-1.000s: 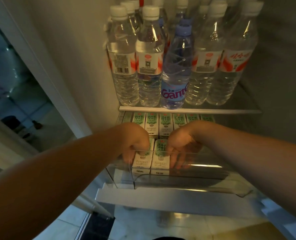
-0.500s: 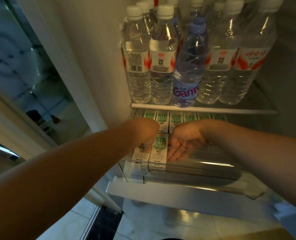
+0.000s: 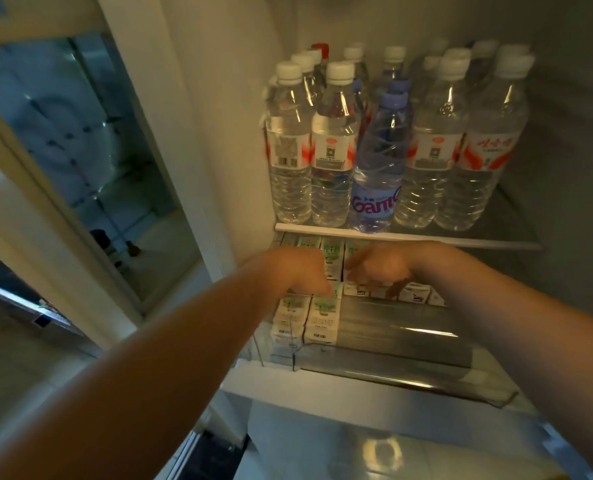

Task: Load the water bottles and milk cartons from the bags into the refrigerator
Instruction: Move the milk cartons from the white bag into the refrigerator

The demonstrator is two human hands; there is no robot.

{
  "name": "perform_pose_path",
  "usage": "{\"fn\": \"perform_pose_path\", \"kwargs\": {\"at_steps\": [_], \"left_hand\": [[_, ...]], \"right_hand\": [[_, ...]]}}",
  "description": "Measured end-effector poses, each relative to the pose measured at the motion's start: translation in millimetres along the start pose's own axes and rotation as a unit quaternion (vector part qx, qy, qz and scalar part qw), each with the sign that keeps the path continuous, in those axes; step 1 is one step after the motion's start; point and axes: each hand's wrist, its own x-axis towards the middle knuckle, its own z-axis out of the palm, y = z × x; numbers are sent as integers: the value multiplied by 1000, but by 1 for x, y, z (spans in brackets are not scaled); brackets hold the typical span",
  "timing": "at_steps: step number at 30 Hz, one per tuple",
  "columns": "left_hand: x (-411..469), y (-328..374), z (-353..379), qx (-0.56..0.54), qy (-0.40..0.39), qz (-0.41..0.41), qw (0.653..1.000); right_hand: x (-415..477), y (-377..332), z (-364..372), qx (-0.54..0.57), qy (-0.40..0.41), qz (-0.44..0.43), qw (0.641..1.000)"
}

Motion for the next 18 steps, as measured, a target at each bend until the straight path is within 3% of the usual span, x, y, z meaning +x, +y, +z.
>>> {"fn": "perform_pose_path", "kwargs": {"at_steps": [7,13,15,18], "left_hand": [[-51,0,13,-132,231,35,963],[-112,-2,60,-83,395,87,911],[-129,-8,83,-78,427,121,893],[-159,-17,124,-70,425,123,894]], "right_hand": [[-62,-6,16,2,239,-120,964],[-117,-1,76,-41,389,-133,911],[-136,4,102,-54,430,-142,890],[-166,15,146,-69,441,-141,884]]}}
